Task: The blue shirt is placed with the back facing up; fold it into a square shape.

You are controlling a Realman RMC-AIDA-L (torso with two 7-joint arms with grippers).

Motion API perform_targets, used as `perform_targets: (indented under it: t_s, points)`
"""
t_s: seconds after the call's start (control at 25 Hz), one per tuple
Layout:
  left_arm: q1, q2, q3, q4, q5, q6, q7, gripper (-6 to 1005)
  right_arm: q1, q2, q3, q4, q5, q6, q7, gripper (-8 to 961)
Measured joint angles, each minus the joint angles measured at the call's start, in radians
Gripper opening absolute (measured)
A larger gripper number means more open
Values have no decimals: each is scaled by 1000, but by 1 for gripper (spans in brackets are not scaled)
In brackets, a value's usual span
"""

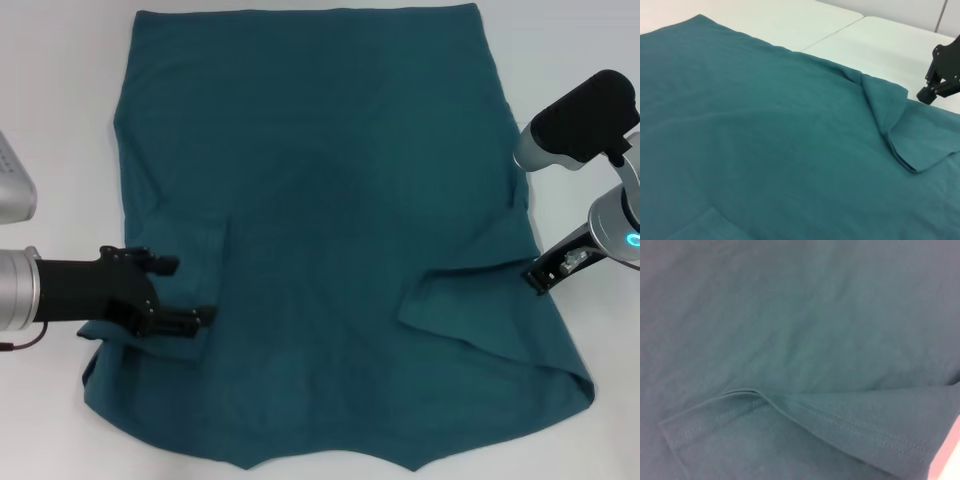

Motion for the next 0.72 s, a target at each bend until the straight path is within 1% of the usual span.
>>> perform_targets:
  t_s: [0.04,0.28,0.48,0.72]
  points:
    - [0,0,1,0,0,-6,0,885,1,0,1,7,0,8,0,64]
    - [0,-1,3,-3,0,-15,0,883,20,1,1,69,2,64,-1,-1]
    - [-1,-2,2,-4,-2,-15,0,883,42,2,2,119,3,132,-1,-1]
    - [2,-2,-1,-3,-15,-15,0,882,52,6,-3,121,5,189,3,-2]
